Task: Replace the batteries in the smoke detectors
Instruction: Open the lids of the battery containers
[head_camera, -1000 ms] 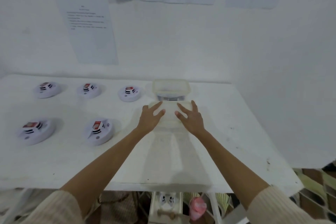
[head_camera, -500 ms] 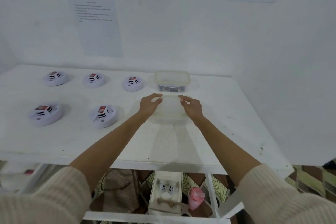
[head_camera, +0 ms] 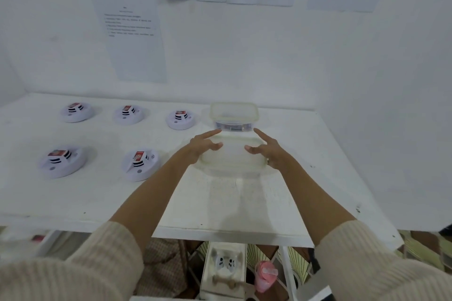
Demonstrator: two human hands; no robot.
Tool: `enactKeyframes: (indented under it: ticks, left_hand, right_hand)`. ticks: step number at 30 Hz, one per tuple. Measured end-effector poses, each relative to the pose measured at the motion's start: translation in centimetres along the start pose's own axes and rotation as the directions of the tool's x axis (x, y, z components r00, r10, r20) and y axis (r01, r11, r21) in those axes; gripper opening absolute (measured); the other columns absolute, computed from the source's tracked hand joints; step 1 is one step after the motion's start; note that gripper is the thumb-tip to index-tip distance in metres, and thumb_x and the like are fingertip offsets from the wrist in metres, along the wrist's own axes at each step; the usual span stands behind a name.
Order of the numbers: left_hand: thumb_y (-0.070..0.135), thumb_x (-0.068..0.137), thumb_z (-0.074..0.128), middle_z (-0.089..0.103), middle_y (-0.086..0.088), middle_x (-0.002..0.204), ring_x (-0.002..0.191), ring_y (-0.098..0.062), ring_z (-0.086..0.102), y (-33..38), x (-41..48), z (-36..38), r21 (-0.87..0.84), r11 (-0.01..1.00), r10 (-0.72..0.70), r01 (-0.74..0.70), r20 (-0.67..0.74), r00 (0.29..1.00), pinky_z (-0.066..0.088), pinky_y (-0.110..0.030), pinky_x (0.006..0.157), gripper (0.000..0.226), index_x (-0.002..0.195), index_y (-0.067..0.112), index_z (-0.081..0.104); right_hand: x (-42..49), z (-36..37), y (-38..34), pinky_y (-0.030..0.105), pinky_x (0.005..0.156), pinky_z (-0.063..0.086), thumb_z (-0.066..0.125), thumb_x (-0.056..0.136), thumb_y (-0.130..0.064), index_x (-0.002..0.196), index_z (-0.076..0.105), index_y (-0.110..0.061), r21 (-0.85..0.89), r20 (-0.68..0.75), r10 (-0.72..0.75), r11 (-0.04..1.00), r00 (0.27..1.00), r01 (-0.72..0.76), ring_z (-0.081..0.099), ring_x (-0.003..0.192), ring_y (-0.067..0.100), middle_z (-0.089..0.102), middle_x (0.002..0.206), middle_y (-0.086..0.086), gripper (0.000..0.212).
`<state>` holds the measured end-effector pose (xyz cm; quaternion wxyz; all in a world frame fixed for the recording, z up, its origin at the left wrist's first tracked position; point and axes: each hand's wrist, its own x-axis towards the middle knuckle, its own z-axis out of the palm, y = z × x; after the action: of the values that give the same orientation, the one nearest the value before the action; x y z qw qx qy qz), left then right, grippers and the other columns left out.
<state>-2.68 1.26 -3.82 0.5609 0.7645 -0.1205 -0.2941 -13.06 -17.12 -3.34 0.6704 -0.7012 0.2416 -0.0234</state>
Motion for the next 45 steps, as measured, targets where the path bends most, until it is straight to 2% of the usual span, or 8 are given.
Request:
enactKeyframes:
  ticks: [7, 10, 15, 19, 26, 29, 35, 45]
  left_hand:
    - [0.016, 0.08, 0.072, 0.045, -0.01, 0.14, 0.124, -0.029, 0.044, -0.4, -0.1, -0.1, -0.116, 0.992, 0.046, -0.049, -0.032, 0.998, 0.04, -0.04, 0.104, 0.058, 0.133, 0.027, 0.051]
    - [0.035, 0.077, 0.073, 0.043, -0.006, 0.143, 0.128, -0.025, 0.042, -0.8, -0.2, -0.2, 0.172, 0.974, 0.177, -0.147, -0.172, 0.969, 0.037, -0.032, 0.1, 0.065, 0.136, 0.023, 0.048]
    - [0.059, 0.085, 0.051, 0.024, -0.013, 0.148, 0.135, -0.032, 0.03, 0.0, 0.5, -0.4, 0.821, 0.564, 0.373, -0.089, -0.157, 0.914, 0.031, -0.046, 0.104, 0.076, 0.148, 0.026, 0.022]
    - [0.045, 0.099, 0.029, 0.012, -0.001, 0.158, 0.145, -0.024, 0.006, -0.2, 0.9, -0.6, 0.831, 0.399, 0.412, -0.387, 0.214, 0.886, 0.019, -0.045, 0.112, 0.055, 0.149, 0.026, 0.014]
    - [0.059, 0.091, 0.037, 0.061, -0.008, 0.102, 0.096, -0.023, 0.057, 0.1, -0.7, -1.7, 0.928, 0.251, 0.477, -0.275, 0.128, 0.869, 0.038, -0.03, 0.077, 0.055, 0.142, 0.04, 0.032]
    - [0.068, 0.086, 0.037, 0.067, -0.01, 0.095, 0.093, -0.023, 0.061, -0.3, -1.9, -1.2, 0.917, 0.329, 0.378, -0.224, 0.089, 0.921, 0.039, -0.029, 0.078, 0.067, 0.145, 0.043, 0.017]
    - [0.046, 0.098, 0.034, 0.022, -0.02, 0.147, 0.139, -0.026, 0.023, -1.8, -1.3, 1.8, 0.421, 0.893, 0.167, -0.159, 0.019, 0.986, 0.019, -0.033, 0.112, 0.058, 0.148, 0.037, 0.006]
    - [0.03, 0.102, 0.023, 0.038, -0.021, 0.141, 0.129, -0.034, 0.037, -1.9, 0.7, 3.3, 0.409, 0.903, 0.21, -0.129, -0.159, 0.965, 0.028, -0.04, 0.11, 0.046, 0.148, 0.029, 0.016]
  right_hand:
    - [0.6, 0.2, 0.1, 0.042, 0.11, 0.03, 0.08, 0.07, -0.018, 0.142, 0.034, -0.03, -0.22, -0.139, -0.148, 0.969, 0.979, 0.115, 0.029, 0.136, 0.029, 0.033, 0.147, 0.009, 0.086]
    - [1.0, 0.3, -0.5, 0.045, 0.111, 0.027, 0.076, 0.074, -0.031, 0.143, 0.03, -0.032, -0.401, -0.136, -0.143, 0.913, 0.98, 0.078, 0.027, 0.136, 0.031, 0.031, 0.146, 0.013, 0.083]
    - [-0.3, 2.1, -0.1, 0.043, 0.099, 0.035, 0.063, 0.082, -0.046, 0.138, 0.041, -0.032, -0.607, -0.368, -0.281, 0.795, 0.886, 0.001, 0.034, 0.124, 0.033, 0.035, 0.133, 0.015, 0.061]
    - [-1.6, 5.2, 2.9, 0.042, 0.098, 0.034, 0.045, 0.092, -0.047, 0.133, 0.048, -0.034, -0.653, -0.482, -0.456, 0.756, 0.749, 0.04, 0.027, 0.126, 0.031, 0.026, 0.141, 0.012, 0.042]
    - [-1.4, 4.1, 2.7, 0.045, 0.092, 0.049, 0.06, 0.085, -0.044, 0.126, 0.056, -0.03, -0.373, -0.278, -0.308, 0.907, 0.91, 0.193, 0.051, 0.117, 0.028, 0.037, 0.132, 0.012, 0.043]
    - [-0.3, 3.1, 0.8, 0.034, 0.091, 0.047, 0.064, 0.086, -0.026, 0.115, 0.066, -0.019, -0.485, -0.146, -0.376, 0.833, 0.915, 0.265, 0.058, 0.107, 0.029, 0.06, 0.112, 0.014, 0.029]
    - [0.4, 4.1, 0.0, 0.015, 0.088, 0.033, 0.053, 0.094, -0.019, 0.116, 0.066, -0.017, -0.517, -0.095, -0.391, 0.805, 0.915, 0.29, 0.054, 0.117, 0.021, 0.061, 0.125, 0.004, 0.026]
    - [0.3, 6.2, 1.9, 0.041, 0.107, 0.034, 0.038, 0.098, -0.029, 0.14, 0.036, -0.034, -0.444, -0.178, -0.201, 0.89, 0.963, 0.104, 0.045, 0.123, 0.032, 0.043, 0.138, 0.017, 0.043]
